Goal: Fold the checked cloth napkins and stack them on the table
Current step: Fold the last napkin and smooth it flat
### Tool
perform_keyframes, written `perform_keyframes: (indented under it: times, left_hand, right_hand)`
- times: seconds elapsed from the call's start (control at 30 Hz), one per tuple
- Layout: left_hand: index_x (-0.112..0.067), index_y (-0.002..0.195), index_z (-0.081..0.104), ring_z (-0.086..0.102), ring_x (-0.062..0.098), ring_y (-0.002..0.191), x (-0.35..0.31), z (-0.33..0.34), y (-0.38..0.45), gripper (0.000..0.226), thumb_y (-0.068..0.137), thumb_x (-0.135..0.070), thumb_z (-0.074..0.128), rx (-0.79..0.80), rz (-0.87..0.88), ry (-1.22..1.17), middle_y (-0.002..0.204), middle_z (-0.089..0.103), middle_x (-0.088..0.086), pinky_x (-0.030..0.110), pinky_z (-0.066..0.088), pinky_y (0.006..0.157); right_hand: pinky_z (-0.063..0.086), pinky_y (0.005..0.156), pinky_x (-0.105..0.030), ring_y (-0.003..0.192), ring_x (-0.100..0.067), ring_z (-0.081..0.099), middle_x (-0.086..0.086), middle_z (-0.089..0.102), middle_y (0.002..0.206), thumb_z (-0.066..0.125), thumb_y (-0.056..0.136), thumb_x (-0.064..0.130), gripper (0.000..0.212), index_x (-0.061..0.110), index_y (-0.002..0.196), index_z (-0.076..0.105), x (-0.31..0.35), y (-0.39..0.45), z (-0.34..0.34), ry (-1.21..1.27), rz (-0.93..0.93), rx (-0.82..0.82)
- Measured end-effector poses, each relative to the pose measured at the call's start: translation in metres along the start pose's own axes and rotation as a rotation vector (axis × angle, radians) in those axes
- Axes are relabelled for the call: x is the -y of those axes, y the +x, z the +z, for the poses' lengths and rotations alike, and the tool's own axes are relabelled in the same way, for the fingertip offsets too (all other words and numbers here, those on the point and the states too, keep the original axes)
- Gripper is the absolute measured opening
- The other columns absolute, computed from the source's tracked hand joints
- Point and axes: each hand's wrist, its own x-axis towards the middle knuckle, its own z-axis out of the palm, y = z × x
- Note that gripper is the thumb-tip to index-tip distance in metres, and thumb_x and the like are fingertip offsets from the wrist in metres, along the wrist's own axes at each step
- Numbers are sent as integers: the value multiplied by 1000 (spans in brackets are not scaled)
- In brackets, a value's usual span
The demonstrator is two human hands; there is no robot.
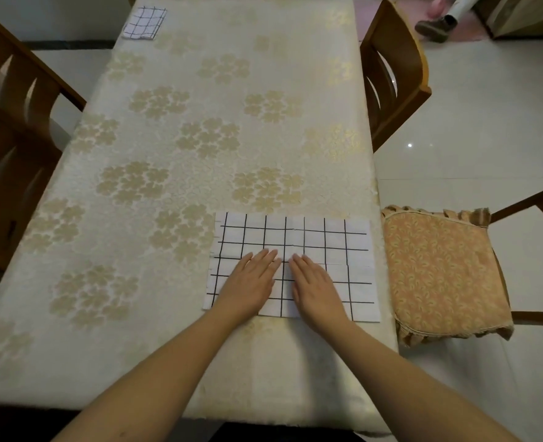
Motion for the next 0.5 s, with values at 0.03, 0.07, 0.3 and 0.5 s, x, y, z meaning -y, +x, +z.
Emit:
perform_keyframes:
  times: [0.03,0.07,0.3,0.5]
  left_hand:
    - [-14,143,47,42,21,138,-1,3,4,54,97,-36,29,30,-32,4,150,45,4,39,24,116]
    - [-15,147,41,36,20,142,-1,4,5,57,98,-39,27,73,-71,-9,154,39,3,39,18,117]
    - [-33,156,11,2,19,151,7,21,1,65,97,-58,22,114,-181,-38,164,5,-5,47,7,120]
    - [-42,153,-4,-14,20,150,27,14,-9,75,90,-72,23,140,-233,-26,163,-11,-6,53,0,120]
  right_hand:
    - [28,116,-38,138,-25,43,-8,46,149,32,97,31,53,8,144,45,4,7,5,-2,4,34]
    - [26,116,-39,140,-23,40,-7,43,151,32,98,33,54,9,145,43,6,13,9,-10,15,64]
    - [15,119,-40,149,-18,18,-2,21,161,30,99,53,64,19,154,28,-4,13,16,-66,23,90]
    - [7,120,-40,151,-17,5,2,9,164,23,97,62,68,30,156,14,-45,-5,-5,-139,186,100]
